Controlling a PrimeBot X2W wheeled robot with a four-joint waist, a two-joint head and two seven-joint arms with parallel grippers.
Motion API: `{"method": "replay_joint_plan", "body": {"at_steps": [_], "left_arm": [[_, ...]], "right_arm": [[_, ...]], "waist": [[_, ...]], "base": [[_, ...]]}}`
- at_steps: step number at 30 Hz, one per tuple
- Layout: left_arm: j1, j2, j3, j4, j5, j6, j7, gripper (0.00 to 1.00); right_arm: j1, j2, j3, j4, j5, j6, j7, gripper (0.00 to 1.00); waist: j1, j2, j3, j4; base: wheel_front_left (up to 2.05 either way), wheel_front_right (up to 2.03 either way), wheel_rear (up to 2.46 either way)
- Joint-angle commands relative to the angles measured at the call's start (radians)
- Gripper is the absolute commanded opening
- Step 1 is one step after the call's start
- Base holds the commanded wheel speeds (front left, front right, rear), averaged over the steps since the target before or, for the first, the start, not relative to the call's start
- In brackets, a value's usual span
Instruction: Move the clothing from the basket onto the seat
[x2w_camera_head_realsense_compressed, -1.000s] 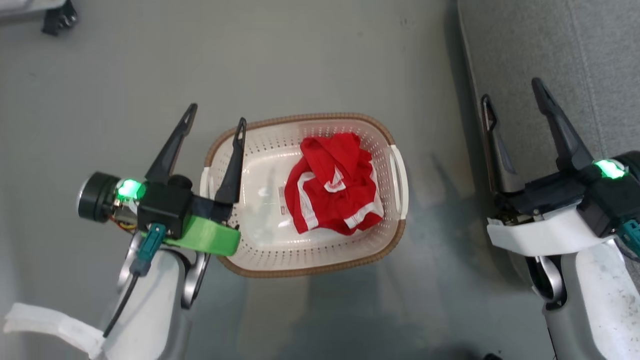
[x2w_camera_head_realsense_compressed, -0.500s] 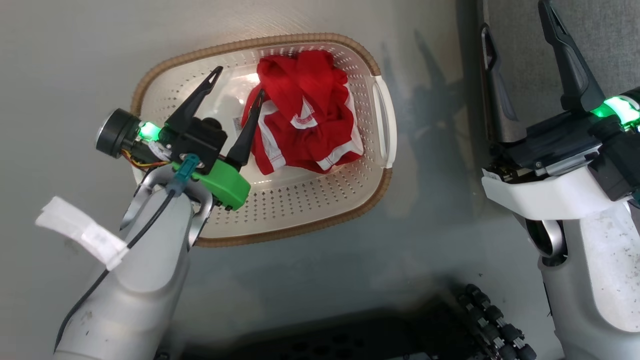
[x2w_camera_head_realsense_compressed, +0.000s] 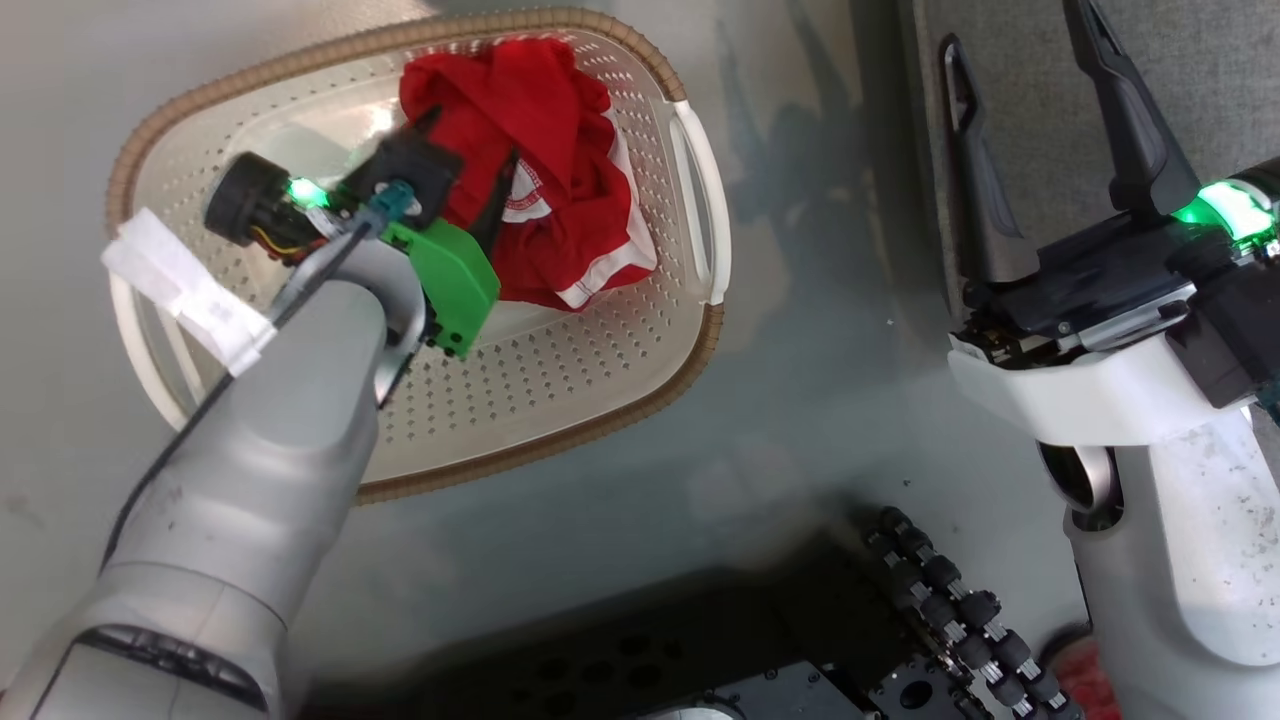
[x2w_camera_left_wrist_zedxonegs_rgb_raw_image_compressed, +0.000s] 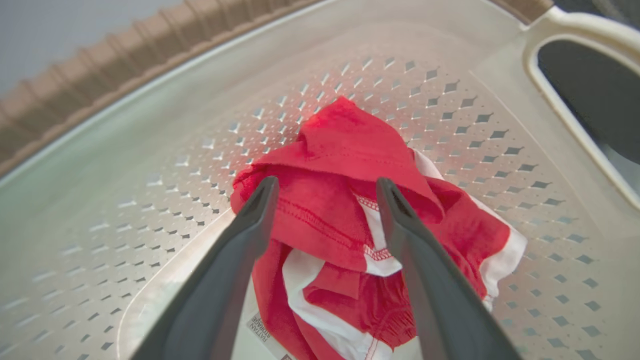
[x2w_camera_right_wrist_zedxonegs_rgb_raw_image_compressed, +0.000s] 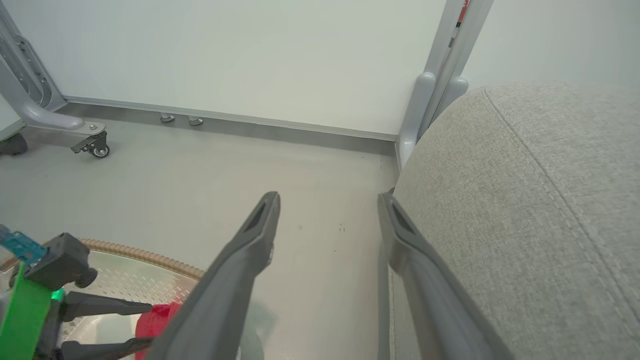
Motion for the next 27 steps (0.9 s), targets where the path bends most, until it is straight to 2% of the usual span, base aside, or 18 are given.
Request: {"method": "replay_joint_plan", "body": {"at_steps": [1, 11, 27], "left_arm": [[-0.03, 0.004, -0.002, 0.026, -0.004, -0.002, 0.007, 1.0], [-0.13, -0.025, -0.027, 0.191, -0.048, -0.002, 0.006, 1.0], [-0.18, -0.006, -0.24, 0.258, -0.138, -0.002, -0.005, 1.0]], "right_arm": [[-0.015, -0.003, 0.001, -0.008, -0.007, -0.001, 0.0, 1.0], [-0.032, -0.014, 0.023, -0.025, -0.007, -0.001, 0.0, 1.0], [0.001, -0.032, 0.053, -0.056, -0.006, -0.001, 0.0, 1.0]], "waist": [[-0.0002, 0.007, 0.023, -0.015], [-0.0002, 0.007, 0.062, -0.019], [-0.0002, 0.007, 0.09, -0.049]], "base": [[0.0, 0.0, 0.0], [0.0, 0.0, 0.0], [0.0, 0.0, 0.0]]}}
